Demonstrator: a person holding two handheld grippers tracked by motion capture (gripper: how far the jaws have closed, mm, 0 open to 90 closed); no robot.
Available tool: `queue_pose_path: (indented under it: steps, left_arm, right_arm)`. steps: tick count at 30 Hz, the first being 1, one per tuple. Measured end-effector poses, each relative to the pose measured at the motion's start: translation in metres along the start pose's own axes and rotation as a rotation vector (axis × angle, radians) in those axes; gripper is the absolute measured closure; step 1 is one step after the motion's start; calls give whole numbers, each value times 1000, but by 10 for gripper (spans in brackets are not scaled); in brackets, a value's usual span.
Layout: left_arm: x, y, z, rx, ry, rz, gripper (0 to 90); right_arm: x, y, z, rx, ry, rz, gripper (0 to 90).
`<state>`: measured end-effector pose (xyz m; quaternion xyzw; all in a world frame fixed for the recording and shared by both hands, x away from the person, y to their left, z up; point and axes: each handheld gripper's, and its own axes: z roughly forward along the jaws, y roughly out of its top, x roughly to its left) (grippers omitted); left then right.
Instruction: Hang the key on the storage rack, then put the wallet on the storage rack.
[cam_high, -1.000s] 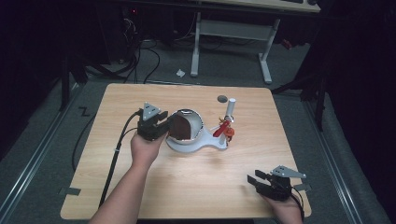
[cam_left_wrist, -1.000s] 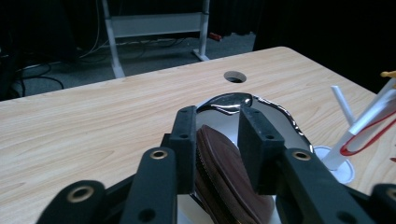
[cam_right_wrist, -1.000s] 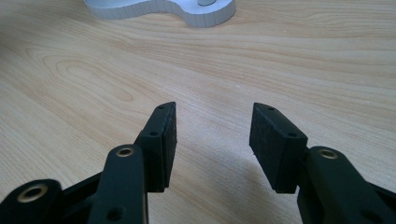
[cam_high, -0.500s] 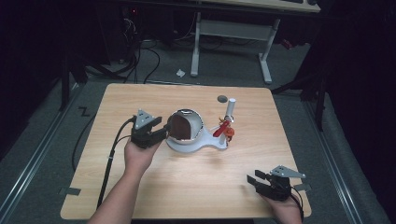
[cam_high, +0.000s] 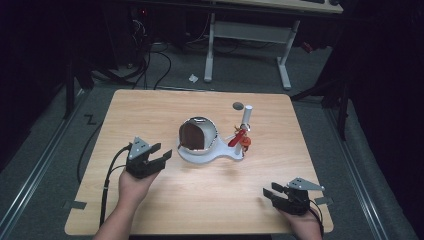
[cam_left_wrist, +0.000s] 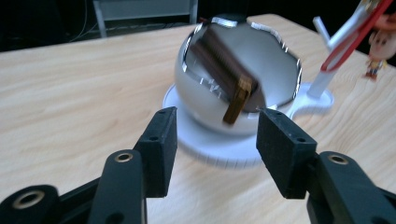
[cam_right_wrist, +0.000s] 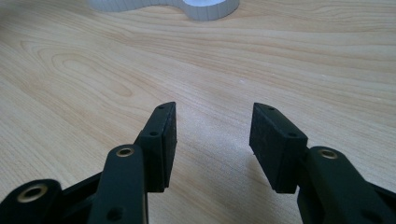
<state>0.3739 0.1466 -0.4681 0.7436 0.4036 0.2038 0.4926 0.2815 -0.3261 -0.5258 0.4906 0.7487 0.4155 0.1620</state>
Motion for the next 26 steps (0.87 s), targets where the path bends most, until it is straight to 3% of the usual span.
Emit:
queue_pose_path:
  steps: [5, 11, 16, 19, 26]
  left_arm:
    - [11, -32, -14, 51, 7, -20, 462]
    - [23, -73, -32, 169, 30, -24, 439]
    - [24, -99, -58, 180, 66, -8, 406]
    - [24, -103, -69, 213, 80, 3, 417]
    - [27, -102, -77, 163, 70, -31, 412]
  right_arm:
    - [-1, -1, -4, -16, 2, 0, 512]
    - [-1, 0, -4, -25, -8, 3, 513]
    - [1, 1, -1, -22, -8, -6, 513]
    - [2, 0, -3, -28, -11, -17, 513]
    - [6, 2, -7, -48, -42, -17, 514]
